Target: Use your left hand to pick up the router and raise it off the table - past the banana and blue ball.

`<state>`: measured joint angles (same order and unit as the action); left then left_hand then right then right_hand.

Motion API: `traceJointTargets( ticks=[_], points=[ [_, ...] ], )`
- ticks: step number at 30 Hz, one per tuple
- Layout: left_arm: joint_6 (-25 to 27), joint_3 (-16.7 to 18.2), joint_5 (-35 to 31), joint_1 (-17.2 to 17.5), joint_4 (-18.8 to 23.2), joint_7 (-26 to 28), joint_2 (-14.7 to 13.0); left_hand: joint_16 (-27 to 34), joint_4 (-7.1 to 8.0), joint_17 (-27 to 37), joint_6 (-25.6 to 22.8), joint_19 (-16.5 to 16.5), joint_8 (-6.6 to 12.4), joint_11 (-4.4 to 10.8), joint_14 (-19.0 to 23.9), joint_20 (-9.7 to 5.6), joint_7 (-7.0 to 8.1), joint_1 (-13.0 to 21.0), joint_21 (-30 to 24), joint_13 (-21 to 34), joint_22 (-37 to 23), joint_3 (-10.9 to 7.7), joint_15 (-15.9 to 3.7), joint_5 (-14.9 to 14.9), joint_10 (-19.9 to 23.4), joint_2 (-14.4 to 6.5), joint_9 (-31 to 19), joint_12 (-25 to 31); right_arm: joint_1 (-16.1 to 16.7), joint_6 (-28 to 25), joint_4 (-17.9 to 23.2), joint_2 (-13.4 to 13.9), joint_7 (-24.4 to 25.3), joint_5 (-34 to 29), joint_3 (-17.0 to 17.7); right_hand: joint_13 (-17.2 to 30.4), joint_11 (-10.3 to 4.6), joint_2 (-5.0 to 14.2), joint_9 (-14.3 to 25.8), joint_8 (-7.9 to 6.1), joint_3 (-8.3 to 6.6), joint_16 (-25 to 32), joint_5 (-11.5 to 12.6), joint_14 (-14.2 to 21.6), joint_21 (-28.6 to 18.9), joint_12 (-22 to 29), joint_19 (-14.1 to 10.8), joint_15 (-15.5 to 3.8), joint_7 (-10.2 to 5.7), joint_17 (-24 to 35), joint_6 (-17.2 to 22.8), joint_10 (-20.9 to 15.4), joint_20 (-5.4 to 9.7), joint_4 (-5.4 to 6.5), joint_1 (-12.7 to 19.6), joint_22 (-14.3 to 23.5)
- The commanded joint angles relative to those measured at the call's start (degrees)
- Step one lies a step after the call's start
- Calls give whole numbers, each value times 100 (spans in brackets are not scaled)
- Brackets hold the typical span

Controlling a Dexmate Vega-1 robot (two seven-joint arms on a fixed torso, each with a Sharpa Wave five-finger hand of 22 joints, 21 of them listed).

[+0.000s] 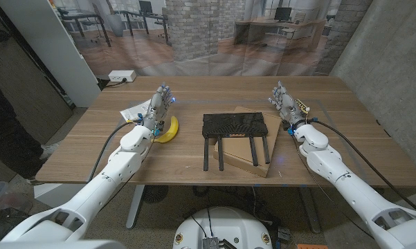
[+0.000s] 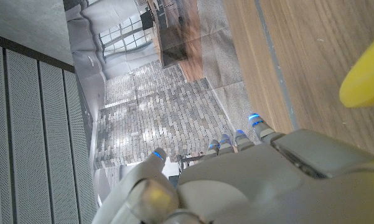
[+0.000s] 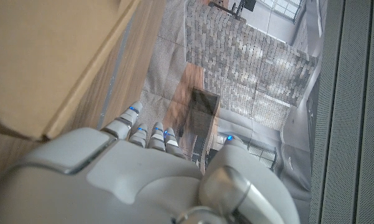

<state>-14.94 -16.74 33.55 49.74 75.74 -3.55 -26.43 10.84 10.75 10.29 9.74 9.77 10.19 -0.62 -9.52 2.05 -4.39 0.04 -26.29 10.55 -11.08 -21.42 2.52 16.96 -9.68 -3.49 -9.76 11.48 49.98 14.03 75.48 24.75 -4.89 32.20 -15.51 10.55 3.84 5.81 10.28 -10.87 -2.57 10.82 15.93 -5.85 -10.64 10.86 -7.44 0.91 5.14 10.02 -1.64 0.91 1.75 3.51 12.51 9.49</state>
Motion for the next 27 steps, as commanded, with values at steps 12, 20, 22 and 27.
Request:
traceJointTargets(
  ticks=[12, 20, 22, 27],
  points=[
    [723, 1658, -1783, 287, 407, -896, 1364, 53, -89, 4, 315, 31, 59, 58, -478, 50, 44, 69, -34, 16, -15, 37, 28, 28, -150, -409, -12, 80, 283, -738, 266, -2008, -1466, -2184, 2328, 8, 45, -19, 19, -19, 5, 27, 18, -48, -28, 22, -49, -1, 49, 32, 10, -24, -5, 40, 40, 28],
    [862, 1858, -2242, 252, 508, -1051, 1556, 53, -248, -15, 251, -46, 64, 52, -398, 136, 63, 213, -21, 16, 13, 88, 48, 12, -89, -203, -11, 81, 226, -741, 263, -2270, -1694, -2492, 2615, 8, 50, -22, 19, -20, 10, 27, 13, -43, -29, 25, -55, -1, 46, 31, 17, -36, -5, 39, 39, 28],
    [901, 1889, -2349, 238, 534, -1083, 1574, 61, -292, -19, 230, -60, 69, 61, -355, 168, 80, 260, -15, 15, 19, 89, 84, 6, -84, -169, -11, 77, 210, -746, 255, -2314, -1729, -2543, 2667, 8, 44, -24, 19, -20, 11, 28, 12, -40, -30, 27, -59, -2, 49, 31, 20, -44, -5, 38, 40, 28],
    [987, 1938, -2594, 181, 572, -1179, 1582, 71, -439, -26, 134, -149, 92, 85, -236, 250, 123, 426, -7, 16, 33, 79, 130, -22, -28, -79, -14, 81, 180, -753, 240, -2400, -1798, -2646, 2765, 8, 43, -27, 19, -22, 13, 29, 9, -31, -34, 26, -72, -7, 48, 30, 29, -47, -2, 35, 42, 28]
  ],
)
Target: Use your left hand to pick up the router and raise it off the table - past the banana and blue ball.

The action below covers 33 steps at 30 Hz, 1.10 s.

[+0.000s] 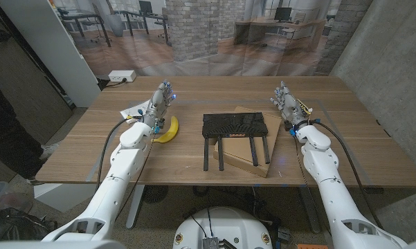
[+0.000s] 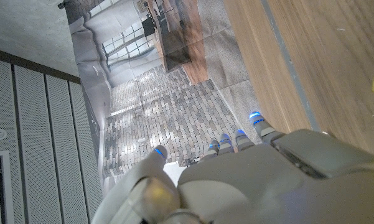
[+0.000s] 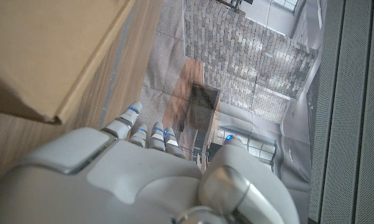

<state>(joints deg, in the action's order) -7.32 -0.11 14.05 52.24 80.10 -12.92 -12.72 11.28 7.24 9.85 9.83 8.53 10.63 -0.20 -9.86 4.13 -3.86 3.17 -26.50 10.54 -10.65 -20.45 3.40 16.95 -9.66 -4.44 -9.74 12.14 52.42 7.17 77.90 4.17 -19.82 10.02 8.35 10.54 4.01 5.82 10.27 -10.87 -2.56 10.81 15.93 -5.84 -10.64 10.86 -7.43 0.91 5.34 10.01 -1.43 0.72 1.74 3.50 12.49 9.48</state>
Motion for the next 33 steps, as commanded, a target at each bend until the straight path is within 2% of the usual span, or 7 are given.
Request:
traceJointTargets(
  ticks=[1, 13, 33],
  points=[
    [238, 278, -693, -84, 141, -267, 203, 29, -104, 17, 116, -38, 49, 43, -186, 44, 76, 130, 14, 17, -9, -21, 48, -25, -19, 22, -16, 18, -70, -65, -8, -358, -317, -441, 396, 9, 30, -29, 21, -21, 12, 31, 9, -31, -34, 26, -73, -10, 27, 31, 7, -29, 0, 37, 44, 29],
    [405, 262, -1141, -280, 181, -539, 101, 14, -293, 16, -14, -115, 82, 42, -122, 12, 69, 345, 32, 21, 1, -53, 28, -74, 100, 98, -22, 44, -139, 32, -104, -419, -387, -614, 511, 10, 33, -35, 21, -22, 17, 31, 3, -19, -35, 27, -85, -11, 22, 30, 19, -43, 1, 31, 48, 28],
    [656, 62, -1748, -619, 325, -950, -239, 3, -573, 18, -90, -183, 82, 24, -41, -1, 84, 648, 76, 26, 6, -79, 2, -152, 196, 230, -27, 47, -309, 182, -342, -444, -463, -629, 602, 10, 34, -68, 22, -26, 26, 29, -5, 17, -37, 27, -123, -17, 19, 23, 54, -83, -1, -15, 96, 27]
  ],
)
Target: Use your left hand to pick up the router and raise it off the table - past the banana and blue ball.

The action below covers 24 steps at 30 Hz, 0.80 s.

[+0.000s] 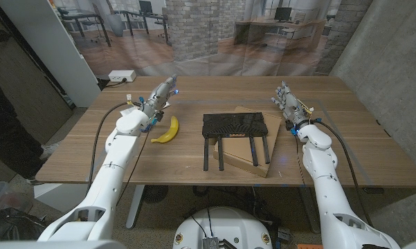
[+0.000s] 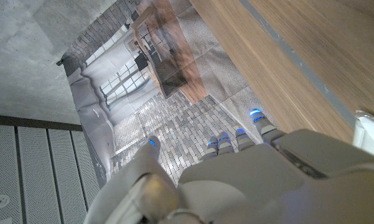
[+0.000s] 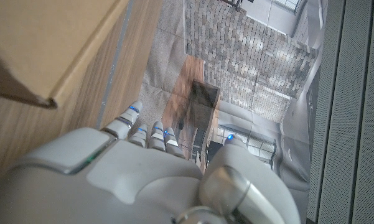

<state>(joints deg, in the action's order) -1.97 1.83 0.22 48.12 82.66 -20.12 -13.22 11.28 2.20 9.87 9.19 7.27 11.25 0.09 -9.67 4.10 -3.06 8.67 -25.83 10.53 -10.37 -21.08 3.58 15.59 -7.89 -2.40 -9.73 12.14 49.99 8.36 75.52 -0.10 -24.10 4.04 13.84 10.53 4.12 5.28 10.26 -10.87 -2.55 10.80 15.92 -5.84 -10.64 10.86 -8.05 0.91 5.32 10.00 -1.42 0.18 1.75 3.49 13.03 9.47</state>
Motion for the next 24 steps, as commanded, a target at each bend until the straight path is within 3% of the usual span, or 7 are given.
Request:
traceJointTargets(
  ticks=[1, 18, 21, 24],
  points=[
    [124, -135, -378, -224, 67, -241, -192, 4, -81, 17, -26, -64, 19, -3, -53, 4, 1, 110, 9, 28, -22, -16, -17, -19, 21, 34, -29, 46, -66, 69, -105, -19, -31, -31, 58, 11, 22, -14, 23, -25, 26, 28, -5, 14, -36, 27, -58, -18, 22, 24, 51, -29, -9, -15, 43, 28],
    [16, -252, -697, -421, 111, -347, -327, 34, -364, 17, -140, -220, 28, 15, 161, -28, 1, 406, 28, 33, -21, -10, -94, -98, 197, 202, -33, 76, -91, 120, -146, -35, -31, -32, 79, 12, 27, -18, 24, -23, 31, 24, -9, 18, -32, 20, -62, -17, 19, 24, 60, -33, -7, -27, 54, 28],
    [-5, -305, -808, -450, 156, -406, -411, 56, -487, 18, -160, -307, 23, 36, 297, 102, 13, 539, 27, 36, -24, -3, -97, -126, 232, 281, -35, 74, -75, 105, -122, -41, -30, -33, 78, 12, 27, -18, 24, -24, 32, 24, -10, 18, -32, 19, -63, -17, 17, 24, 63, -33, -7, -28, 54, 28],
    [-14, -322, -830, -471, 170, -477, -445, 61, -533, 20, -158, -332, 17, 16, 343, 119, 16, 590, 30, 38, -25, -1, -93, -137, 258, 309, -36, 79, -54, 112, -97, -48, -17, -40, 81, 12, 22, -19, 24, -22, 33, 24, -11, 20, -31, 19, -63, -16, 18, 25, 61, -35, -9, -29, 54, 28]
  ],
)
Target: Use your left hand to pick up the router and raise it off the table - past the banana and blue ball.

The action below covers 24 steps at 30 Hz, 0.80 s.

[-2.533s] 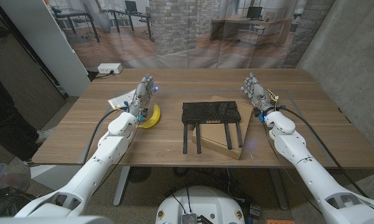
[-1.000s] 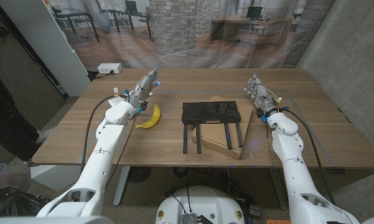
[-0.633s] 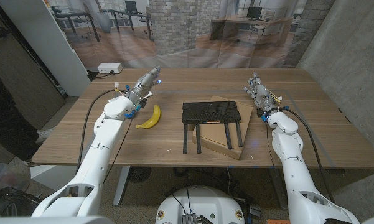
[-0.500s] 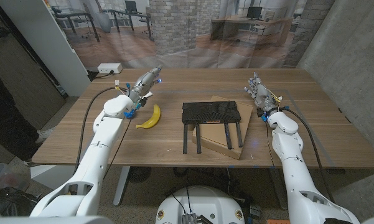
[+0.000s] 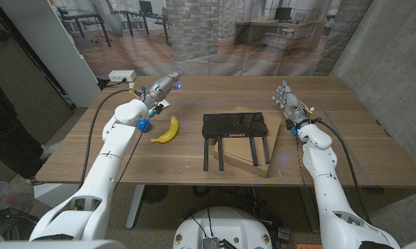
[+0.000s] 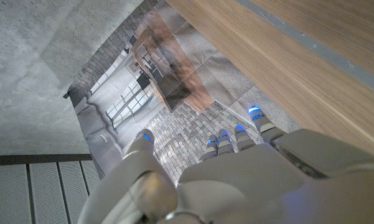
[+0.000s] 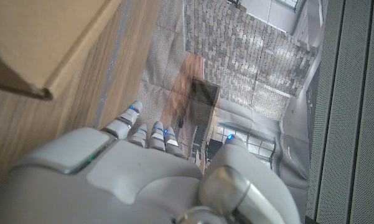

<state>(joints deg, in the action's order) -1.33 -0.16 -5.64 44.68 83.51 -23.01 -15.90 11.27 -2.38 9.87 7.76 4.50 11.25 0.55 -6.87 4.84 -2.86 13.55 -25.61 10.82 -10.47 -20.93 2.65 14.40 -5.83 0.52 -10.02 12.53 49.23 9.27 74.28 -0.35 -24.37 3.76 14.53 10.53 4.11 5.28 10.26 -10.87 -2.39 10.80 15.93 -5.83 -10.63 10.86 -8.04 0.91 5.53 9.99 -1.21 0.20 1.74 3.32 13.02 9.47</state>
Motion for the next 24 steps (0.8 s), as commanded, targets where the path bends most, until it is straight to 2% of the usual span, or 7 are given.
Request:
traceJointTargets(
  ticks=[1, 12, 15, 21, 24],
  points=[
    [-79, -131, -262, -133, 93, -204, -192, 61, -98, 19, -23, -68, 17, -39, 83, 54, -16, 126, 9, 10, -16, -14, -3, -24, 81, 31, -7, 49, 28, 19, 35, -27, 7, -6, 15, 12, 25, -20, 25, -23, 17, 24, -11, 21, -32, 18, -65, -17, -4, 25, 43, -35, -8, -13, 55, 29],
    [-236, -220, -388, -218, 104, -435, -345, 68, -243, 25, 14, -151, -9, -104, 221, 62, -64, 284, 17, 19, -20, 8, 20, -55, 134, 143, -11, 54, 73, 6, 100, -49, 14, -8, 19, 13, 25, -23, 25, -21, 23, 23, -14, 22, -30, 16, -67, -16, -4, 27, 43, -37, -9, -14, 53, 29],
    [-294, -245, -454, -230, 114, -445, -379, 64, -317, 27, -43, -183, 10, -174, 271, 87, -155, 372, 26, 25, -22, 17, 41, -67, 190, 197, -13, 69, 78, 16, 105, -58, 11, 0, 25, 13, 31, -23, 25, -21, 25, 23, -16, 25, -29, 17, -67, -14, -4, 27, 44, -44, -13, -13, 51, 29],
    [-358, -295, -545, -281, 112, -514, -438, 65, -404, 29, -75, -259, 17, -165, 342, 90, -189, 486, 23, 31, -23, 25, 42, -78, 278, 259, -15, 94, 102, 2, 137, -61, 20, -5, 35, 13, 26, -22, 26, -21, 29, 24, -17, 27, -29, 19, -68, -8, -6, 29, 46, -50, -13, -10, 45, 29],
    [-384, -331, -606, -309, 118, -548, -470, 45, -479, 31, 32, -272, -26, -200, 348, 113, -276, 594, 42, 38, -23, 30, 46, -85, 248, 310, -17, 74, 109, 10, 137, -56, -2, 5, 41, 13, 22, -20, 26, -22, 31, 25, -18, 29, -28, 17, -67, -10, -2, 30, 52, -50, -15, -7, 40, 29]
  ],
)
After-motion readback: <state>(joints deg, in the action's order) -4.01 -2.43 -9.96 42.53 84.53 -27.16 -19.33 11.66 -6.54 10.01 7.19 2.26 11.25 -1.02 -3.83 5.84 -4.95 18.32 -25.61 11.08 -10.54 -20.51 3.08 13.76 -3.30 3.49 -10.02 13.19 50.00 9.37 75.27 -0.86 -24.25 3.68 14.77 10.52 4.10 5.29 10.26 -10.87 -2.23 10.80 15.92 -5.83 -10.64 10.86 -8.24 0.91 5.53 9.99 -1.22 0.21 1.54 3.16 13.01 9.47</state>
